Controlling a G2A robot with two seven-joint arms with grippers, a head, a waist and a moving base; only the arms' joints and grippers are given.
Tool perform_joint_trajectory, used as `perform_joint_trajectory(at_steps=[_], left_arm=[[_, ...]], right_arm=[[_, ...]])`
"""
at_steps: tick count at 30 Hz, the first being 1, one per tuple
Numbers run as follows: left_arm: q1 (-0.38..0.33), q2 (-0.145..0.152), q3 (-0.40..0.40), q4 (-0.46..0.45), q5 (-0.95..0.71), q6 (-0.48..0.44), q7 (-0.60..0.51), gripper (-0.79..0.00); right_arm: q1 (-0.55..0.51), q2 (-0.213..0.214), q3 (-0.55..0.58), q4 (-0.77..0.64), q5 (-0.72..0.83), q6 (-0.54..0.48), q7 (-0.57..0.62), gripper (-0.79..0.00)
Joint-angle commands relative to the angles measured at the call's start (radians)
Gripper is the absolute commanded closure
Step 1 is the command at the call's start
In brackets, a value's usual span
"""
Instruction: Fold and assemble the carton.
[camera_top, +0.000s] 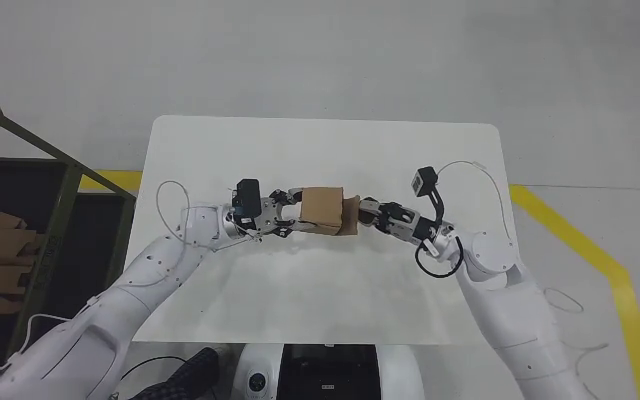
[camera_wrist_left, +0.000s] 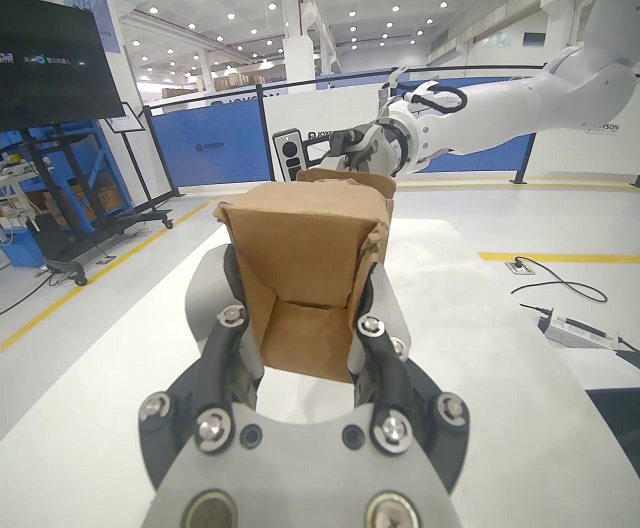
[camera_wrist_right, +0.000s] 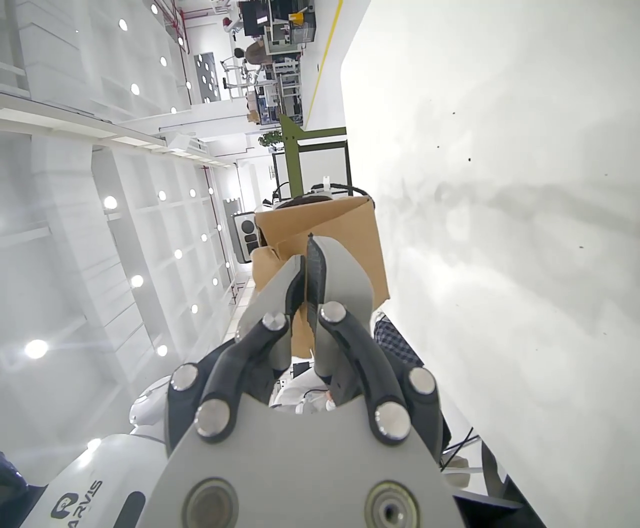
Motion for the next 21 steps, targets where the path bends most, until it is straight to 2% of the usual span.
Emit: perform_joint_trajectory(at_steps=[1, 6, 21], left_arm=[[-0.002, -0.001, 0.002, 0.003, 0.006, 0.004, 0.004, -0.385], [-0.007, -0.003, 0.004, 0.012, 0.011, 0.008, 0.008, -0.388], [-0.01, -0.004, 0.009, 0.009, 0.01, 0.011, 0.011, -0.385]], right_arm=[[-0.001, 0.001, -0.002, -0.003, -0.002, -0.001, 0.006, -0.154], [-0.003, 0.003, -0.006, -0.014, -0.011, -0.004, 0.009, -0.185], [0.009, 0.005, -0.032, -0.028, -0.042, 0.011, -0.002, -0.169]])
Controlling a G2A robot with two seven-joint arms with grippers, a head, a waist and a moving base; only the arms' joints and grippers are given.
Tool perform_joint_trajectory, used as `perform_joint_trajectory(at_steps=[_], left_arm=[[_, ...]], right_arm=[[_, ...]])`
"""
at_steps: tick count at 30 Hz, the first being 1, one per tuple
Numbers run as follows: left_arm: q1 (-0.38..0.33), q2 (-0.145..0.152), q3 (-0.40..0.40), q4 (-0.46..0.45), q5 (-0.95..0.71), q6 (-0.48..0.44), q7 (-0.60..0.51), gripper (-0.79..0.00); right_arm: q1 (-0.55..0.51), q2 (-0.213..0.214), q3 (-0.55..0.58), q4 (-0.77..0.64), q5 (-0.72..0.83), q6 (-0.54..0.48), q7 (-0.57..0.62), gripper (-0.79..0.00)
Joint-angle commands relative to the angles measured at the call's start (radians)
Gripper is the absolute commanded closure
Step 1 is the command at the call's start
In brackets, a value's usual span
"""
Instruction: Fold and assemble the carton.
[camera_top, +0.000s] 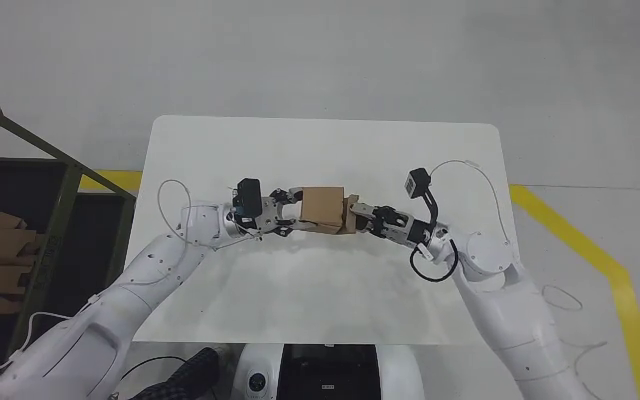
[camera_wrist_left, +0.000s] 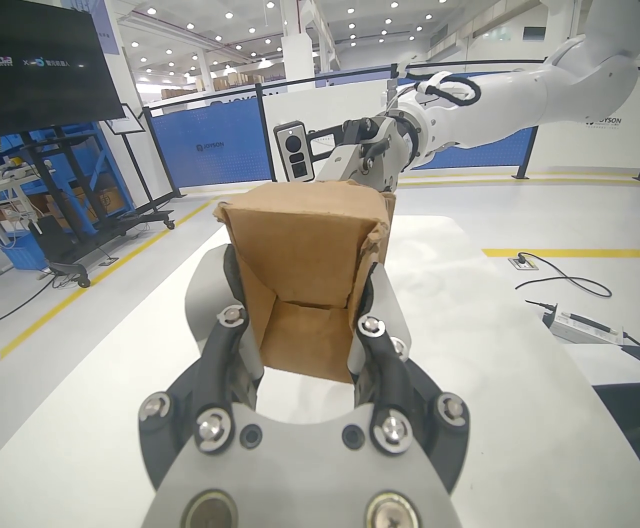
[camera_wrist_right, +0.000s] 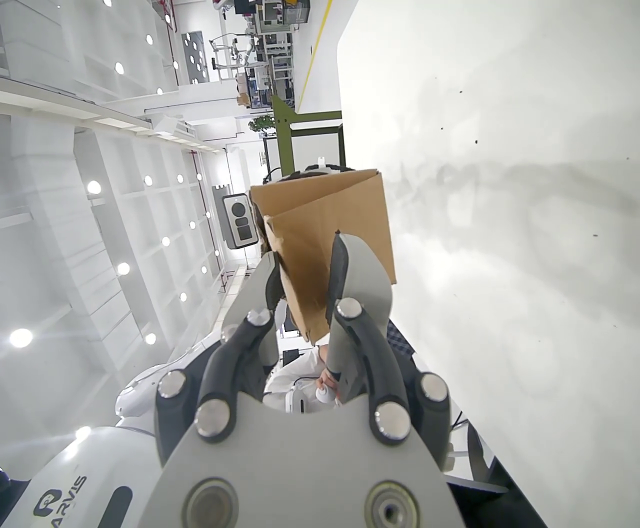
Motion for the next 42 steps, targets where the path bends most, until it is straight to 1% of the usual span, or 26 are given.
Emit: perform_joint_trajectory(at_steps=[1, 8, 17, 19, 23, 26, 29, 31, 33, 35, 37, 42], left_arm=[[0.0, 0.0, 0.0, -0.001, 0.002, 0.001, 0.001, -0.385], [0.003, -0.001, 0.005, -0.005, 0.011, 0.007, 0.007, -0.388], [0.004, -0.002, 0.015, -0.01, 0.022, 0.014, 0.014, -0.382], [0.005, -0.002, 0.018, -0.012, 0.026, 0.016, 0.016, -0.382], [0.007, -0.002, 0.025, -0.018, 0.03, 0.019, 0.019, -0.382], [0.006, -0.001, 0.029, -0.021, 0.032, 0.02, 0.02, -0.379], [0.006, 0.001, 0.032, -0.024, 0.033, 0.022, 0.022, -0.379], [0.006, 0.002, 0.033, -0.024, 0.032, 0.023, 0.023, -0.379], [0.006, 0.002, 0.035, -0.022, 0.027, 0.022, 0.022, -0.382], [0.005, 0.003, 0.035, -0.016, 0.014, 0.02, 0.02, -0.385], [0.002, 0.002, 0.033, -0.011, -0.004, 0.017, 0.017, -0.385], [-0.004, 0.0, 0.031, 0.0, -0.034, 0.011, 0.011, -0.385]], right_arm=[[0.004, 0.0, -0.003, -0.002, -0.001, 0.002, -0.005, -0.169], [0.01, 0.0, -0.009, -0.013, -0.007, 0.008, -0.014, -0.172], [0.016, 0.001, -0.013, -0.013, -0.003, 0.009, -0.023, -0.157], [0.019, 0.001, -0.016, -0.011, -0.006, 0.01, -0.027, -0.132], [0.026, 0.0, -0.025, -0.007, -0.008, 0.012, -0.034, -0.058], [0.031, -0.001, -0.03, -0.003, -0.007, 0.013, -0.037, -0.055], [0.035, -0.002, -0.033, 0.001, 0.0, 0.01, -0.041, -0.065], [0.037, -0.003, -0.035, 0.002, 0.003, 0.005, -0.044, -0.086], [0.036, -0.003, -0.034, 0.0, 0.006, 0.001, -0.045, -0.148], [0.029, -0.002, -0.032, -0.007, 0.01, -0.005, -0.04, -0.234], [0.019, 0.0, -0.026, -0.013, 0.016, -0.011, -0.03, -0.249], [-0.001, 0.005, -0.014, -0.023, 0.033, -0.02, -0.004, -0.243]])
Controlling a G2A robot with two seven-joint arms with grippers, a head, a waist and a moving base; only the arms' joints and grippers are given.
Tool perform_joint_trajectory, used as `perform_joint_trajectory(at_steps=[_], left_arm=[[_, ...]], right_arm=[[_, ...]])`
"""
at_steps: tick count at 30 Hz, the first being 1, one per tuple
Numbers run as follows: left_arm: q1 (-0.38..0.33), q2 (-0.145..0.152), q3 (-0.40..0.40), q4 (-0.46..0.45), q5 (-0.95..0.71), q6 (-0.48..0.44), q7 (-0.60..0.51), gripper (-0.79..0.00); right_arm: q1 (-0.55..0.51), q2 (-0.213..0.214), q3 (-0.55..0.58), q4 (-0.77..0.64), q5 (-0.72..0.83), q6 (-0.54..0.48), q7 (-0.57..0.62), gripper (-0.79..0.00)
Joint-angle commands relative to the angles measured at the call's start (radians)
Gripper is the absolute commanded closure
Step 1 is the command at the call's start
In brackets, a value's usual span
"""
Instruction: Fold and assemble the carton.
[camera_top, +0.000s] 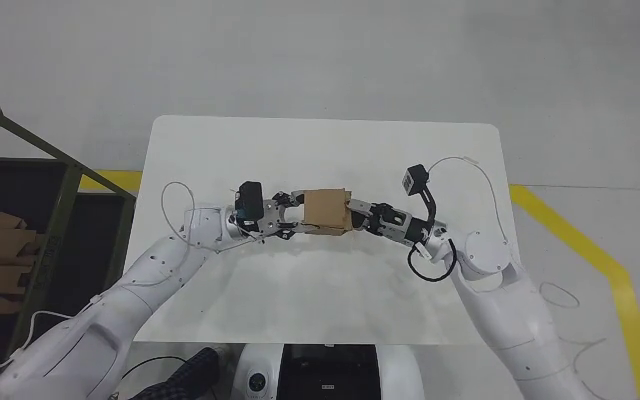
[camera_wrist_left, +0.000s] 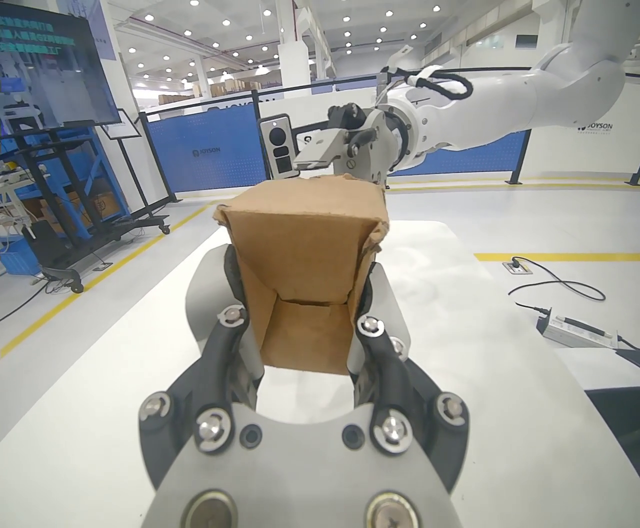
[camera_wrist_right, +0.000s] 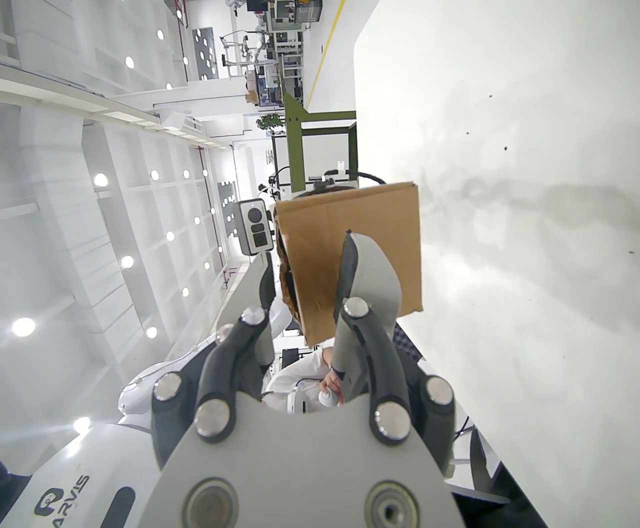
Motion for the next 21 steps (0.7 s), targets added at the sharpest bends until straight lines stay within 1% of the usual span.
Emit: perform_joint_trajectory(at_steps=[1, 6, 12, 13, 21], left_arm=[[-0.002, -0.001, 0.0, 0.002, -0.009, -0.003, -0.003, -0.385], [-0.005, -0.004, -0.003, 0.012, -0.034, -0.006, -0.006, -0.379], [-0.007, -0.005, -0.007, 0.018, -0.041, -0.008, -0.008, -0.379], [-0.007, -0.006, -0.007, 0.019, -0.04, -0.008, -0.008, -0.382], [-0.007, -0.01, -0.009, 0.025, -0.023, -0.009, -0.012, -0.382]], right_arm=[[-0.004, 0.001, 0.003, -0.002, 0.003, -0.007, 0.009, -0.24], [-0.022, 0.005, 0.007, -0.015, 0.004, -0.025, 0.022, -0.215], [-0.04, 0.008, 0.007, -0.035, -0.014, -0.028, 0.017, -0.166], [-0.041, 0.009, 0.007, -0.036, -0.015, -0.028, 0.014, -0.148], [-0.03, 0.008, 0.0, -0.038, -0.026, -0.024, -0.005, -0.111]])
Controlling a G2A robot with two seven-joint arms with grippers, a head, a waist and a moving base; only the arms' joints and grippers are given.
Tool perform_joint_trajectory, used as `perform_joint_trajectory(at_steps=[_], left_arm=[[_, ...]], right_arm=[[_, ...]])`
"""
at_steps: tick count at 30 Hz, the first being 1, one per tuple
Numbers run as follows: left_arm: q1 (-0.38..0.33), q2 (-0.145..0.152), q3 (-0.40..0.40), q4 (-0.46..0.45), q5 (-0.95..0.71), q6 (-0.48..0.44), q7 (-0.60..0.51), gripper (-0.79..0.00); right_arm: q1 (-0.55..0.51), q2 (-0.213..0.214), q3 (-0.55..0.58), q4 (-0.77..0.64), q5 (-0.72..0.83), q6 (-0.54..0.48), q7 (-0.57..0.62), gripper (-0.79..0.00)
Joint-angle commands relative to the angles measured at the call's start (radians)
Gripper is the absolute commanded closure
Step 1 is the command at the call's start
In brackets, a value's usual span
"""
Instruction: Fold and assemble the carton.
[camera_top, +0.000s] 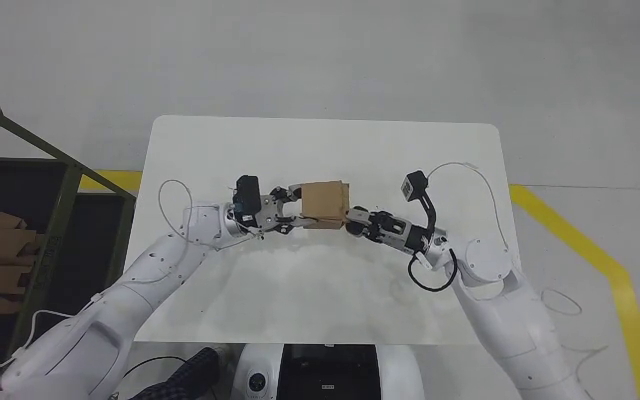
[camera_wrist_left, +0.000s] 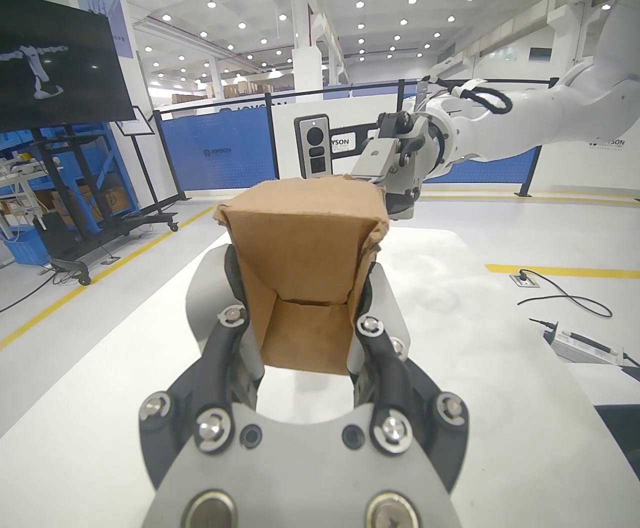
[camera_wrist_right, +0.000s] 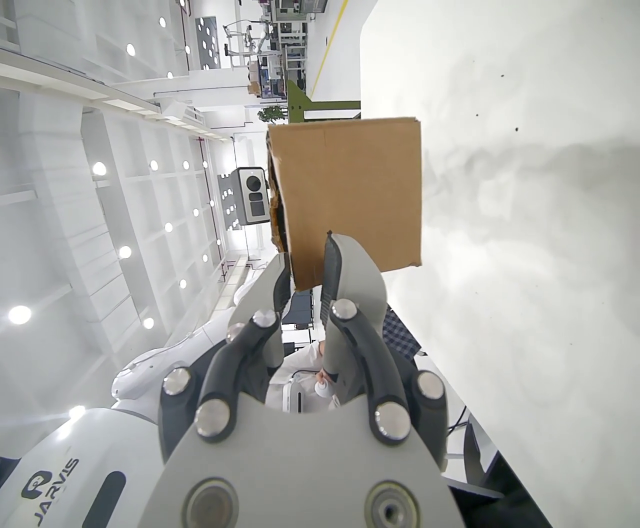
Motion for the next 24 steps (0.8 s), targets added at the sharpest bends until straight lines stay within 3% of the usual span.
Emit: perform_joint_trajectory(at_steps=[1, 13, 17, 24], left_arm=[[0.0, -0.001, 0.0, 0.001, 0.007, 0.003, -0.001, -0.382], [0.005, -0.009, -0.007, 0.001, 0.02, 0.0, -0.014, -0.379], [0.005, -0.011, -0.01, 0.003, 0.021, -0.006, -0.019, -0.379], [0.004, -0.016, -0.019, 0.012, 0.01, -0.013, -0.023, -0.382]], right_arm=[[0.006, -0.001, -0.004, 0.0, -0.003, 0.002, -0.003, -0.111], [0.042, -0.007, -0.036, 0.022, -0.018, 0.014, -0.036, -0.08], [0.035, -0.005, -0.029, 0.013, -0.014, 0.003, -0.034, -0.12], [0.006, 0.001, -0.006, -0.006, -0.008, -0.013, -0.025, -0.117]])
